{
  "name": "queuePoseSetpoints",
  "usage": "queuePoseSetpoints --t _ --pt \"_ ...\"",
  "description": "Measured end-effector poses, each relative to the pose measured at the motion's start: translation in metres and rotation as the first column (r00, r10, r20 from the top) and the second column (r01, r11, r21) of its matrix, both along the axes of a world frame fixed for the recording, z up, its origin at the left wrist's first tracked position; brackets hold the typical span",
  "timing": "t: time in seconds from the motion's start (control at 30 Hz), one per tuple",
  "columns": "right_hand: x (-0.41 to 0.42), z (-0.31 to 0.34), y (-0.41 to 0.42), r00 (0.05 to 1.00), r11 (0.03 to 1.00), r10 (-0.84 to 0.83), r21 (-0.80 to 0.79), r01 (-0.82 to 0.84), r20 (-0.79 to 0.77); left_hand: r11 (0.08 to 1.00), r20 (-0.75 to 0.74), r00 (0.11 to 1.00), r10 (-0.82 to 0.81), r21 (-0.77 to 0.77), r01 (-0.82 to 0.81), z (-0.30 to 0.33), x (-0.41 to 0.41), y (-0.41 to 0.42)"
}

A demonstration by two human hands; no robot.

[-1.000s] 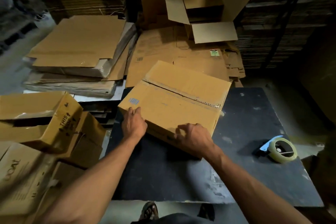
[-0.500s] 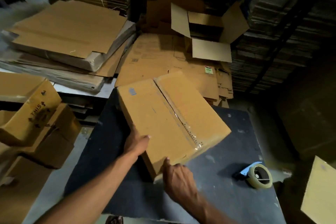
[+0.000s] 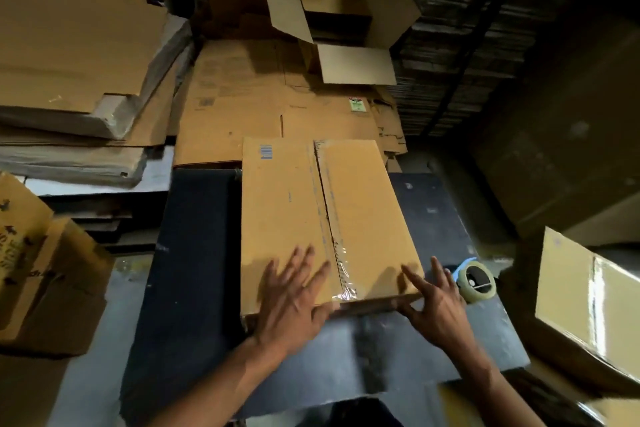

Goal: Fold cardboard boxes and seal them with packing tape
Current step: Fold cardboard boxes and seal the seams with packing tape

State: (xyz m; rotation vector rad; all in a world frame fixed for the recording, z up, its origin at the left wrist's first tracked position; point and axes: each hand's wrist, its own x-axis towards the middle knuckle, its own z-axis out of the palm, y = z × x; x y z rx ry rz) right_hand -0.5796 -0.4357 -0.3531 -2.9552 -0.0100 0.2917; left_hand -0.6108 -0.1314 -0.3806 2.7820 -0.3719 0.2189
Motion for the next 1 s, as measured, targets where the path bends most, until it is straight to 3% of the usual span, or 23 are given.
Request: queuePoseSetpoints --t 0.13,0.27,0.4,0.5,0.57,0.7,0.87,1.0 --pt "0.015 -0.009 -0.032 0.992 0.954 0.102 0.274 -0.119 0.076 0.984 -0.077 0.995 -0.061 0.165 0.073 -0.028 -0.002 -0.053" --pt "0.057 -0.021 -0.042 0.982 0.952 0.092 0.276 -0.135 0.164 0.970 -0.131 0.990 0.045 0.244 -0.012 -0.032 0.033 -0.071" --pt "0.091 -0.019 -0.068 0.971 0.917 0.218 0.320 -0.237 0.094 0.949 -0.112 0.980 0.164 0.287 -0.127 -0.020 0.048 -0.102" --pt "0.107 -0.022 -0.107 0.952 0.865 0.307 0.414 -0.283 0.009 0.953 -0.096 0.985 0.147 0.280 -0.115 -0.012 0.062 -0.136" --pt "0.121 -0.023 -0.148 0.953 0.898 0.298 0.356 -0.259 -0.058 0.960 -0.063 0.992 0.107 0.265 -0.086 -0.009 0.078 -0.164" --pt "0.164 -0.030 -0.224 0.911 0.952 0.304 0.048 -0.303 -0.278 0.951 -0.060 0.994 0.091 0.300 -0.069 -0.022 0.106 -0.212" --pt "0.188 -0.053 -0.248 0.810 0.858 0.473 -0.027 -0.513 -0.348 0.933 -0.033 0.986 0.162 0.332 -0.142 -0.034 0.106 -0.241" --pt "0.185 -0.073 -0.243 0.784 0.842 0.504 0.003 -0.540 -0.361 0.922 -0.003 0.978 0.207 0.336 -0.194 -0.033 0.100 -0.252"
